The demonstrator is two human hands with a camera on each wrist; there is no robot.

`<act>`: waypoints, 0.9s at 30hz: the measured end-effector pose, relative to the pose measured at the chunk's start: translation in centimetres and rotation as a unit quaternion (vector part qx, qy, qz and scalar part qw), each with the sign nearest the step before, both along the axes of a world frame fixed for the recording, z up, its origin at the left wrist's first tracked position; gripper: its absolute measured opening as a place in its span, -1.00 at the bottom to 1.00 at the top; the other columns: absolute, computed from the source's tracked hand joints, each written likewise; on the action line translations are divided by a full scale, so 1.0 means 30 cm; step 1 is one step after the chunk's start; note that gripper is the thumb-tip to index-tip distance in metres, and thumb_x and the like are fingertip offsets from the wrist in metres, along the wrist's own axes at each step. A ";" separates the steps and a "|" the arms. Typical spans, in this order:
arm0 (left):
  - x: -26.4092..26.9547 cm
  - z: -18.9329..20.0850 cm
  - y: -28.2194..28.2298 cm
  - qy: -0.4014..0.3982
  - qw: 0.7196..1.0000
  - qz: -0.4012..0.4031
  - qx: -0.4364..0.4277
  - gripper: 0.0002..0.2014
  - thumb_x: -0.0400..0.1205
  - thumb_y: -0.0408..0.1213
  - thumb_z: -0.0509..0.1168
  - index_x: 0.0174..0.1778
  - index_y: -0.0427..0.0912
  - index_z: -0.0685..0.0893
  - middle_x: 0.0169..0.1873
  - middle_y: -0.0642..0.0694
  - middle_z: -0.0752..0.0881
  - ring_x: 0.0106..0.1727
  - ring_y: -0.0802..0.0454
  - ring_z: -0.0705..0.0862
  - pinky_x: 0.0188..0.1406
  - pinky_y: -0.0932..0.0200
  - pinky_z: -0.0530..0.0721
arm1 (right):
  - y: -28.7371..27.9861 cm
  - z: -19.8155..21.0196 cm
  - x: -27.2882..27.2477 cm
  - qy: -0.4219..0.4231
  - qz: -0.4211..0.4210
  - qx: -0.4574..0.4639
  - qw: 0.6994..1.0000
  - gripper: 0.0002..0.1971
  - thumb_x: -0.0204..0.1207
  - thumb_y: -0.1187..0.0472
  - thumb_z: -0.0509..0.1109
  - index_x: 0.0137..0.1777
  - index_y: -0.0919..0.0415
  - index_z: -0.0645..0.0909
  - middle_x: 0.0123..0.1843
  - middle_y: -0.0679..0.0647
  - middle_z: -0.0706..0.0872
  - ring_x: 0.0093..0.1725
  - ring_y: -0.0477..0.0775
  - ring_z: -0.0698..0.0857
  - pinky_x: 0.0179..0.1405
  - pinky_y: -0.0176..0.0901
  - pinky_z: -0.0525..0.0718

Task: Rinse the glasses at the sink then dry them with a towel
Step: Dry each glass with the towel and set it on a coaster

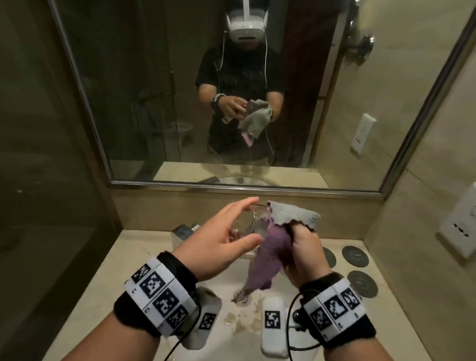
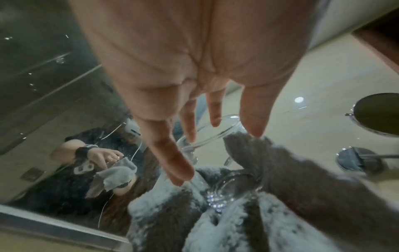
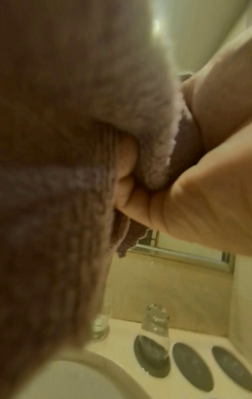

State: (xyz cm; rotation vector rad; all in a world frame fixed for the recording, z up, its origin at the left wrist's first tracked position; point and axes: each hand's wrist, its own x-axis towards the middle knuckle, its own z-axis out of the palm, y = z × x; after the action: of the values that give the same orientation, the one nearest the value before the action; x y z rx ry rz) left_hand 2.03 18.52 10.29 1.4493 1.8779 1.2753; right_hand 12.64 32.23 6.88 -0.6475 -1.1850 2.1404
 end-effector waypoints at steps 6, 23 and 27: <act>0.043 0.024 0.036 -0.085 0.993 0.069 -0.048 -0.23 0.47 0.33 0.28 0.58 0.15 0.30 0.29 -0.02 0.59 -0.29 0.10 0.77 -0.31 0.19 0.73 | 0.023 -0.020 0.029 -0.015 0.006 0.018 1.000 -0.76 0.62 0.31 0.18 -0.09 0.28 0.70 -0.11 0.26 0.79 -0.05 0.23 0.75 0.01 0.16 0.69; 0.147 0.024 0.066 0.072 0.993 0.069 -0.061 -0.34 0.50 0.07 0.40 0.52 0.04 0.41 0.33 0.12 0.55 -0.10 0.14 0.75 -0.14 0.23 0.75 | 0.046 -0.069 0.083 0.053 0.008 -0.055 0.997 -0.74 0.57 0.29 0.26 0.16 0.39 0.64 0.11 0.35 0.75 0.11 0.32 0.73 0.12 0.15 0.71; 0.151 0.028 0.081 0.075 0.992 0.082 -0.068 -0.32 0.52 0.09 0.39 0.57 0.15 0.34 0.36 0.16 0.50 -0.18 0.23 0.72 -0.29 0.34 0.67 | 0.075 -0.076 0.098 0.025 0.030 -0.063 0.997 -0.70 0.64 0.25 0.21 0.20 0.45 0.61 0.10 0.38 0.75 0.08 0.30 0.76 0.08 0.21 0.74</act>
State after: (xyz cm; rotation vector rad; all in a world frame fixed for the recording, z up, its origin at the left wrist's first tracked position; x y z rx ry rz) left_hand 6.56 20.96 11.13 1.3780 2.1763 1.1114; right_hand 15.59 34.47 4.61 -0.6174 -1.0615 2.2831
